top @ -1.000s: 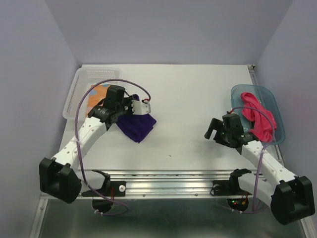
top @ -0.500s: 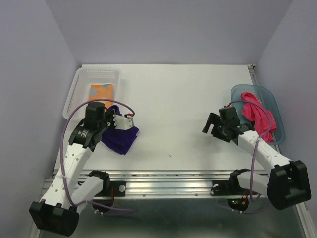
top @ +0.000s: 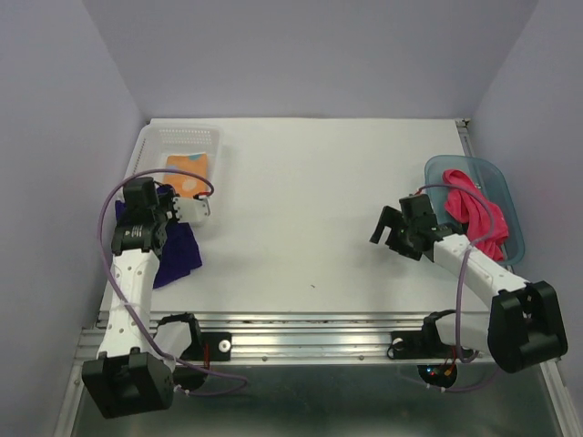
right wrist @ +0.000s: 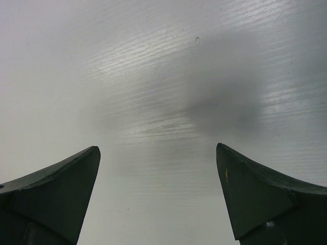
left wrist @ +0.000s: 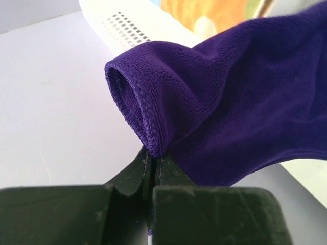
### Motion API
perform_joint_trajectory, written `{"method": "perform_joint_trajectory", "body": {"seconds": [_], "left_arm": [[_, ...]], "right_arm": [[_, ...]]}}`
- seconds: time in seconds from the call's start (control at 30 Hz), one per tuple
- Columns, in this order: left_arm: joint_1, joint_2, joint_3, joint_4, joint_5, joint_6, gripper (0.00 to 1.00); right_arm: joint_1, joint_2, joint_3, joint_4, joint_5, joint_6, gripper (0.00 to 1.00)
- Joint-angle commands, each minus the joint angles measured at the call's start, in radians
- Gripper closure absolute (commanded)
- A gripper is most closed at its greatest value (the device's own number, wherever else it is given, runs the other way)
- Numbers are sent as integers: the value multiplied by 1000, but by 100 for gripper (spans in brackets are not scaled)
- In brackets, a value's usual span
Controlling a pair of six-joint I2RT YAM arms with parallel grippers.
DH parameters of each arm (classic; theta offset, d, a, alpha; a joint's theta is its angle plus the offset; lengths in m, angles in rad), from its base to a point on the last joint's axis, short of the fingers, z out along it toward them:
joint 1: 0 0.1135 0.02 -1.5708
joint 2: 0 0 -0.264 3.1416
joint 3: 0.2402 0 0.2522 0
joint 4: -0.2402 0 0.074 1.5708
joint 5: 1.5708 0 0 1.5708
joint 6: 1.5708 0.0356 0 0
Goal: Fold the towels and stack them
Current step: Neatly place the folded towel into the bin
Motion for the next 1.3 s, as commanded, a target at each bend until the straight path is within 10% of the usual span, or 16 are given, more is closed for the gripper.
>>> {"method": "perform_joint_trajectory", "body": {"seconds": [0.0,1.27], "left_arm": [[23,36,98,128,39,62,100],[26,645,454,311,216,136,100]], "right_arm": [[-3,7,59,55,-4,-8,0],[-3,256,202,144,-17,27,0]]}}
